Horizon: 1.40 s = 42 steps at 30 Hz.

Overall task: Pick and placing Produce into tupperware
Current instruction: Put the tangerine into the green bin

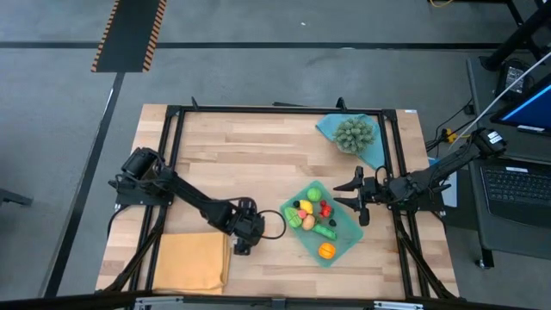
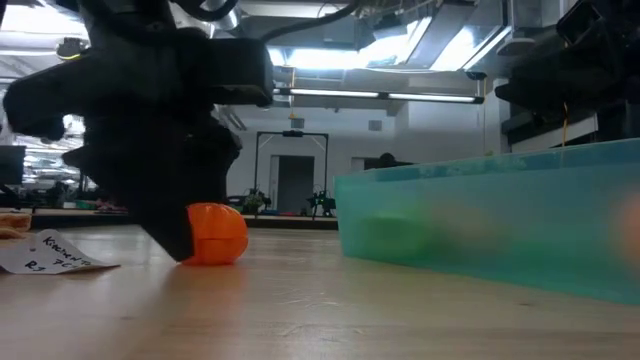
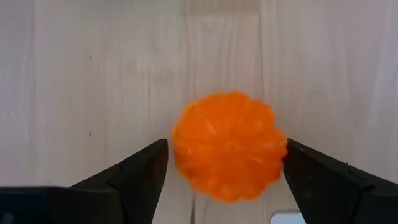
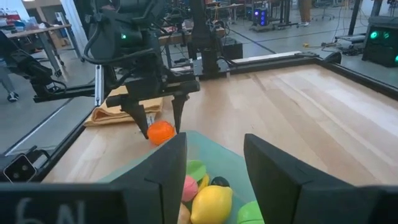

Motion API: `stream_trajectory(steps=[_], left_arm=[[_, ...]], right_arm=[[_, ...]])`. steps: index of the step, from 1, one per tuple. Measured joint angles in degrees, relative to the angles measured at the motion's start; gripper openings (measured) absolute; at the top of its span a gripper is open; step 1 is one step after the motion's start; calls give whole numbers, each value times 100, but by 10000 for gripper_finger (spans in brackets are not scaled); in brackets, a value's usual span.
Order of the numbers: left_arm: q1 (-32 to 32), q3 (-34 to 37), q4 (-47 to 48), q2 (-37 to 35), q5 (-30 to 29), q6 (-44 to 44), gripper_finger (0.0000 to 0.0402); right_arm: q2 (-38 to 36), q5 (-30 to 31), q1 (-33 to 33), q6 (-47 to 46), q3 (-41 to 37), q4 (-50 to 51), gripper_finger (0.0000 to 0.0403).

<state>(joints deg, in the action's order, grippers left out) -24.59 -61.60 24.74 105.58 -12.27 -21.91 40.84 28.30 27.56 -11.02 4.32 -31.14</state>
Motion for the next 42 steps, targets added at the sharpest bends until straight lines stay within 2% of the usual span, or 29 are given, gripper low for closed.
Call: stream_trajectory(steps=[12, 21, 24, 29, 42], left_arm=[[130, 291, -583, -8, -2, -27, 298], [132, 334, -621, -15, 2, -54, 296], [132, 337, -623, -15, 7, -52, 282], [128, 339, -616, -15, 26, -50, 235], [346, 356, -411, -116, -59, 155, 234]], right_arm=[[0, 1, 1, -71, 0, 9, 163], [0, 1, 1, -64, 0, 13, 163], [0, 1, 1, -59, 0, 14, 163], [0, 1, 1, -53, 0, 15, 163], [0, 1, 0, -57, 0, 14, 163]])
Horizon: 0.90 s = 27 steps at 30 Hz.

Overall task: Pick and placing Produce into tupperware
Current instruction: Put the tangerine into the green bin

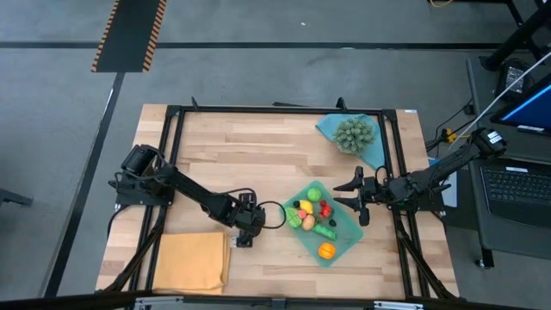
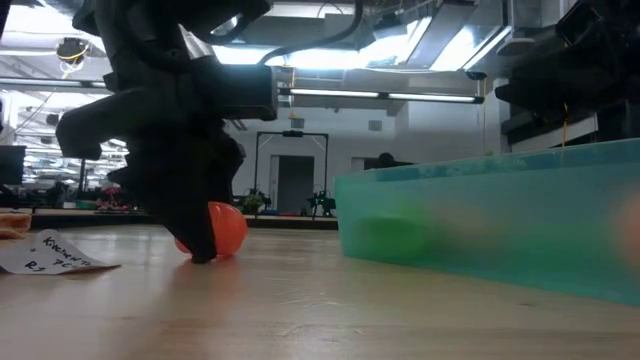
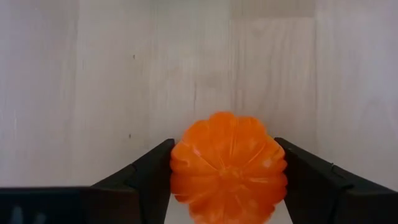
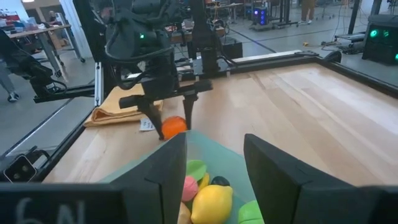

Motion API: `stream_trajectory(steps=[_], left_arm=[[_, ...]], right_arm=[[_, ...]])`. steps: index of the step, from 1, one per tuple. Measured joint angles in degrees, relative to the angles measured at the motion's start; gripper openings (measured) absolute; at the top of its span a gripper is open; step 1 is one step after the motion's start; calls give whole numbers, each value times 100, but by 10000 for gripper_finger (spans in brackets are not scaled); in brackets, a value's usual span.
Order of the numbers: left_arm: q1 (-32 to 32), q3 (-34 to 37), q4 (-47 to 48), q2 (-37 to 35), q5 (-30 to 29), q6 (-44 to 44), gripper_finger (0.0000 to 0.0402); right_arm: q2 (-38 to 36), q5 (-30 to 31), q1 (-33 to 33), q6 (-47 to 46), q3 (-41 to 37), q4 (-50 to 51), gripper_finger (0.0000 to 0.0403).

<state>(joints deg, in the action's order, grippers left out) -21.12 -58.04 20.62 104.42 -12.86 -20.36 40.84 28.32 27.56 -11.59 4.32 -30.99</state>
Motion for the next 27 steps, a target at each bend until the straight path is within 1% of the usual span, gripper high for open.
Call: stream_trajectory(steps=[6, 10, 19, 25, 27], left_arm=[[155, 2, 305, -168, 23, 283, 234], [313, 4, 352, -479, 24, 470, 234], [759, -2, 312, -1277, 35, 1156, 235], [1051, -4, 243, -1496, 53, 1500, 235], [1160, -4, 198, -1508, 52, 1591, 235]], right_arm=[[0, 0, -1, -659, 0, -3, 163], [4, 2, 0, -905, -1, -1, 163], [3, 4, -1, -895, -2, -23, 163], [4, 4, -1, -914, -2, -234, 163], [2, 7, -1, -1106, -1, -381, 163]])
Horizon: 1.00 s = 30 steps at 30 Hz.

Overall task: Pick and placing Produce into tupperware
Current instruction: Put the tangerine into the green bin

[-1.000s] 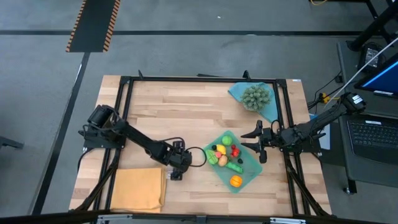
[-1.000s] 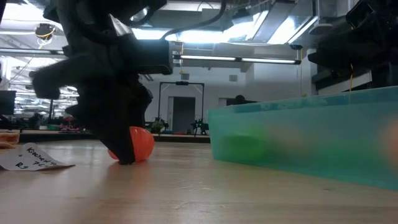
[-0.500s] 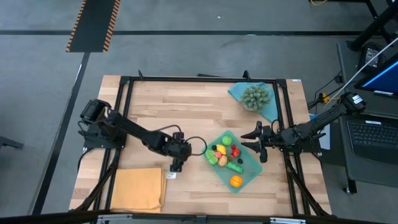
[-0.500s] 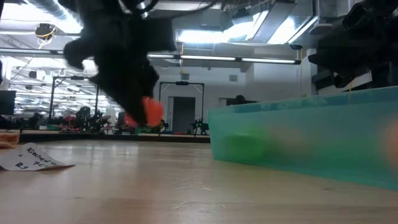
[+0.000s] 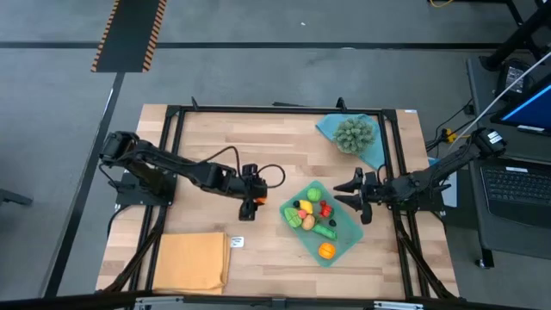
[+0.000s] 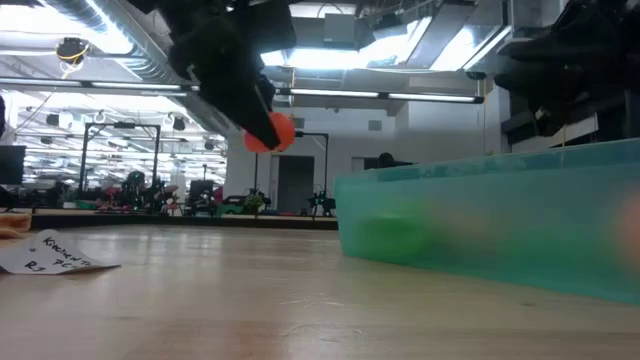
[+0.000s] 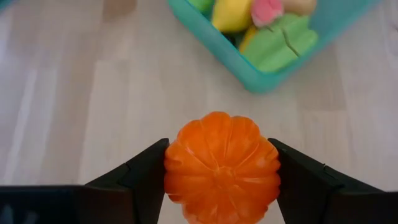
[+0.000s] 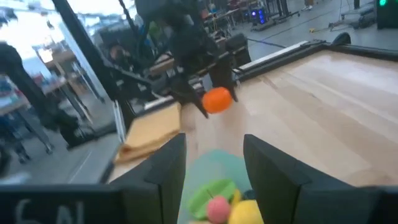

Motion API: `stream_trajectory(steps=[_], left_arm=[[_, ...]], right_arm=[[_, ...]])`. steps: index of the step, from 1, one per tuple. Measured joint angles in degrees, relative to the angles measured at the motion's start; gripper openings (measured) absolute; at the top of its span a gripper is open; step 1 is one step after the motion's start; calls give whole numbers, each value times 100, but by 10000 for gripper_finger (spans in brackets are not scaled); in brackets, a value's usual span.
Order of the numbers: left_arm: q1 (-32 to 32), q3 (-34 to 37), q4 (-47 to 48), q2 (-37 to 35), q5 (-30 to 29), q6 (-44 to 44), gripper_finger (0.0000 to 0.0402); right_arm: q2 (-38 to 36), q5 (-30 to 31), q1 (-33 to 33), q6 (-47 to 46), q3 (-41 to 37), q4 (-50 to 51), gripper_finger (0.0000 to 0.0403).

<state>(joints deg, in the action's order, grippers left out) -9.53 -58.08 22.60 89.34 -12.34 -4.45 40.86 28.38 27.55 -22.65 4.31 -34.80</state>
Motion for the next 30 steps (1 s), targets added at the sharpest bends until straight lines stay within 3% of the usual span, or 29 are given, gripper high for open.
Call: stream_trajectory(steps=[8, 20, 25, 30], left_arm=[[269, 0, -753, 0, -69, 621, 234], [589, -147, -1300, 70, -232, 1313, 234], [691, -430, -1179, 168, -204, 1559, 234], [689, -635, -1116, 301, -359, 1896, 234]], right_arm=[[88, 48, -249, -787, 161, -60, 177], [1315, -127, -968, -1446, 788, -47, 325], [1935, -612, -1261, -1304, 1343, -52, 336], [2665, -721, -1476, -1318, 1948, 24, 335]])
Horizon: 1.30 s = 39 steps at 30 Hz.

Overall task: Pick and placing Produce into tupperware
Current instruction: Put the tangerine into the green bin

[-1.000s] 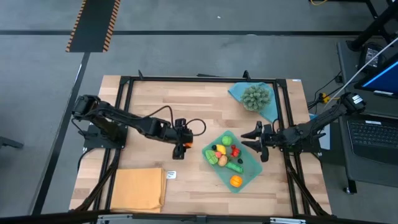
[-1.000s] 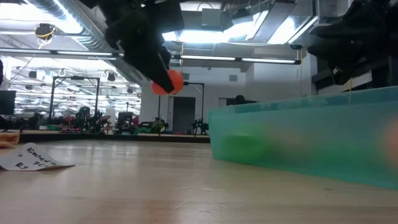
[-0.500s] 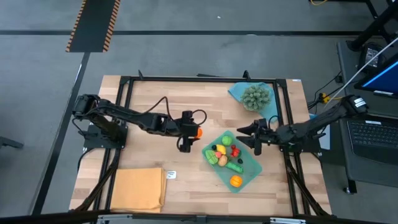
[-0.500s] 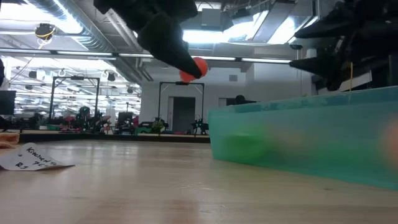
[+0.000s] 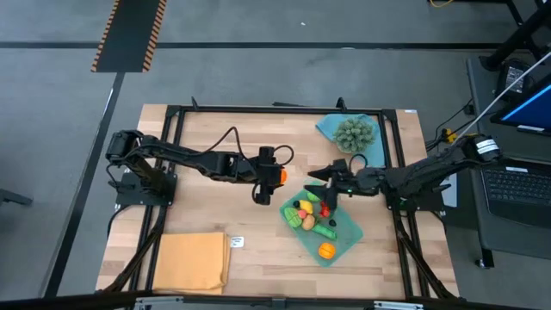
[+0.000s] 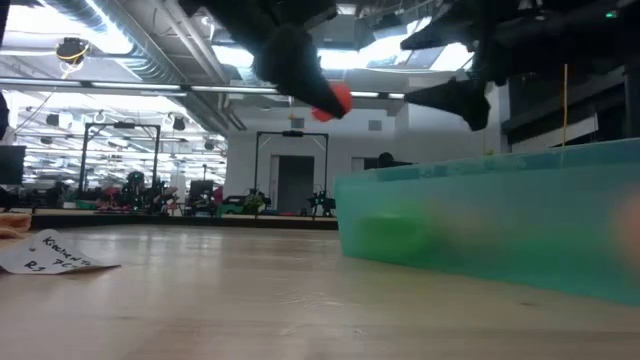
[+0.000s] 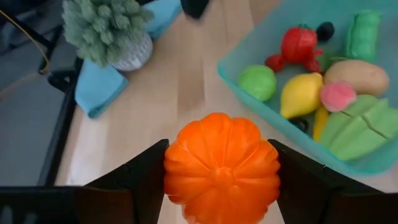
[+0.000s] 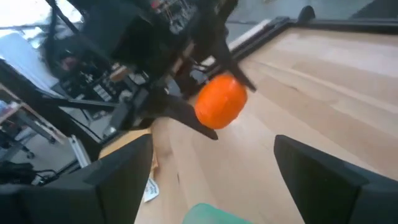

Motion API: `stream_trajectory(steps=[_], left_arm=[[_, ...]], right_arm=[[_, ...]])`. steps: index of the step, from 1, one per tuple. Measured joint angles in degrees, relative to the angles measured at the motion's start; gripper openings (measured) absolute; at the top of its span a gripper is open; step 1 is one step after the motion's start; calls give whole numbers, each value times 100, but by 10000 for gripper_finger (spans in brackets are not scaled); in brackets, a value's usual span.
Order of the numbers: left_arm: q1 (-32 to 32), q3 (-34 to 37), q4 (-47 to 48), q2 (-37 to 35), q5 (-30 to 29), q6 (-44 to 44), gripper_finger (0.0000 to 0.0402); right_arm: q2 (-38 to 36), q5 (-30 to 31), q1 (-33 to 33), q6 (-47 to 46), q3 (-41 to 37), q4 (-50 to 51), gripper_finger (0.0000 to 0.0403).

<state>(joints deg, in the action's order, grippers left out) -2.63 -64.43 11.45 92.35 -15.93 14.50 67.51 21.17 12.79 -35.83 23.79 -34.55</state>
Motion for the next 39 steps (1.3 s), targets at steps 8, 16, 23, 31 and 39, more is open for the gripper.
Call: stream_trajectory(steps=[8, 16, 23, 31, 39], left_arm=[[-13, -126, -40, 73, -201, 216, 234], [-89, -126, 90, 71, -257, 262, 234], [-123, -124, 220, 71, -290, 261, 234], [-120, -122, 286, 73, -301, 264, 234], [-120, -122, 209, 73, -303, 266, 234]], right_arm=[[1168, -445, -233, -260, 771, 3, 336], [1862, -449, -357, 39, 1424, 56, 336], [2224, -440, -511, -155, 1581, -104, 336], [2198, -438, -624, -114, 1574, -95, 336], [2271, -436, -627, -301, 1572, -436, 336]])
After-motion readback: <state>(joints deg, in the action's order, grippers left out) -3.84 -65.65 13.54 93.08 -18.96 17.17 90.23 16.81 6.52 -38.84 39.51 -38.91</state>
